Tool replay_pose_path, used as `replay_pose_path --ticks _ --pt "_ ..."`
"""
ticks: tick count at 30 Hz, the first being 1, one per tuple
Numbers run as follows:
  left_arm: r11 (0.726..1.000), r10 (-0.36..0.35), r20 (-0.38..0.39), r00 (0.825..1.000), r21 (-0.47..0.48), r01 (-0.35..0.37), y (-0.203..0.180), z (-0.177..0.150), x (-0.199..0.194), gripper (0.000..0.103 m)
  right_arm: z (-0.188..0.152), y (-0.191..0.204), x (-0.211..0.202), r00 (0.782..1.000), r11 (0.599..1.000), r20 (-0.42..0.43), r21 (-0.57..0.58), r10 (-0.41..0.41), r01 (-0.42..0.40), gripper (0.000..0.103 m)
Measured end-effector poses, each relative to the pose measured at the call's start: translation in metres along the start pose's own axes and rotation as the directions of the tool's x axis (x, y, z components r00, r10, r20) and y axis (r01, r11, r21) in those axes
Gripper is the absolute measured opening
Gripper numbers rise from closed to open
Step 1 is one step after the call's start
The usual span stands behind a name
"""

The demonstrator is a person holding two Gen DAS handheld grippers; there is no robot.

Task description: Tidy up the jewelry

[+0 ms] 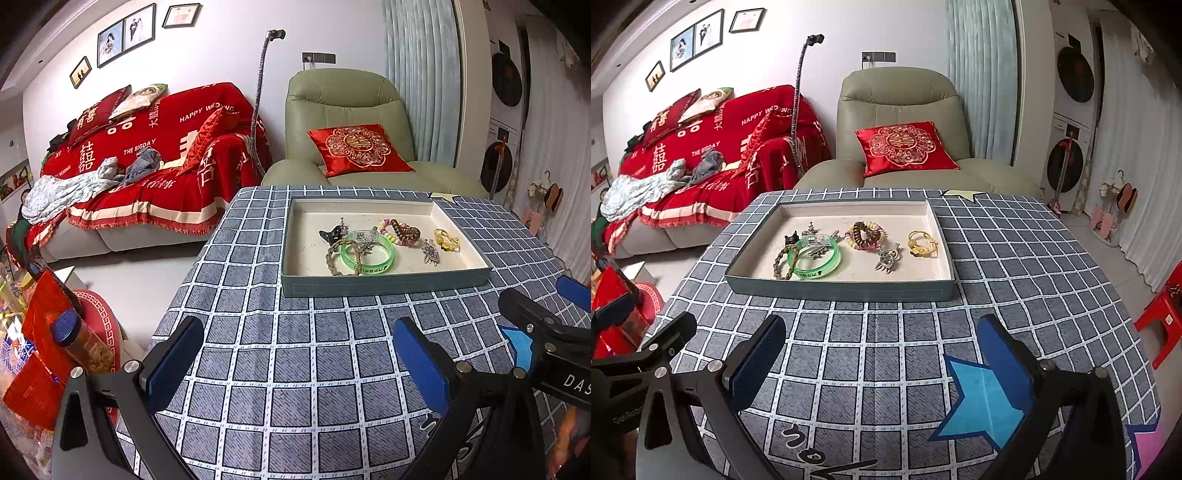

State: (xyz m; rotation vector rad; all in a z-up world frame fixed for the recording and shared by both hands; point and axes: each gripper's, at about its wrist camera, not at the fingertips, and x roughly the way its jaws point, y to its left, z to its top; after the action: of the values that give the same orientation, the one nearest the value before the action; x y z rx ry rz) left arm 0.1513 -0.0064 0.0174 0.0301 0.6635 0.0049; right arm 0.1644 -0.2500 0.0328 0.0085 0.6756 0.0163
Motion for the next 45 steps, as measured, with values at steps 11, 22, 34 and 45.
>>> replay_pose_path --ticks 11,22,34,45 --pt "1.0 0.001 -0.002 1.0 0.001 -0.001 0.0002 -0.0018 0.0018 0.103 0.0003 -0.0001 0.0001 1.0 1.0 0.001 0.001 -0.001 0.001 0.103" --pt "1.0 0.0 -0.004 1.0 0.0 0.0 0.0006 -0.0019 0.0025 0.103 0.0 0.0011 0.0005 1.0 1.0 -0.003 0.001 0.001 -0.001 0.103" --pt "1.0 0.0 -0.008 1.0 -0.002 0.0 0.0017 -0.0046 0.0045 0.103 -0.0021 0.0058 0.0009 1.0 1.0 -0.002 0.003 0.004 -0.004 0.103" --pt "1.0 0.005 -0.008 1.0 0.002 -0.005 0.002 -0.0057 0.005 0.103 -0.0022 0.0062 0.0007 1.0 1.0 -0.002 0.004 0.003 -0.003 0.103"
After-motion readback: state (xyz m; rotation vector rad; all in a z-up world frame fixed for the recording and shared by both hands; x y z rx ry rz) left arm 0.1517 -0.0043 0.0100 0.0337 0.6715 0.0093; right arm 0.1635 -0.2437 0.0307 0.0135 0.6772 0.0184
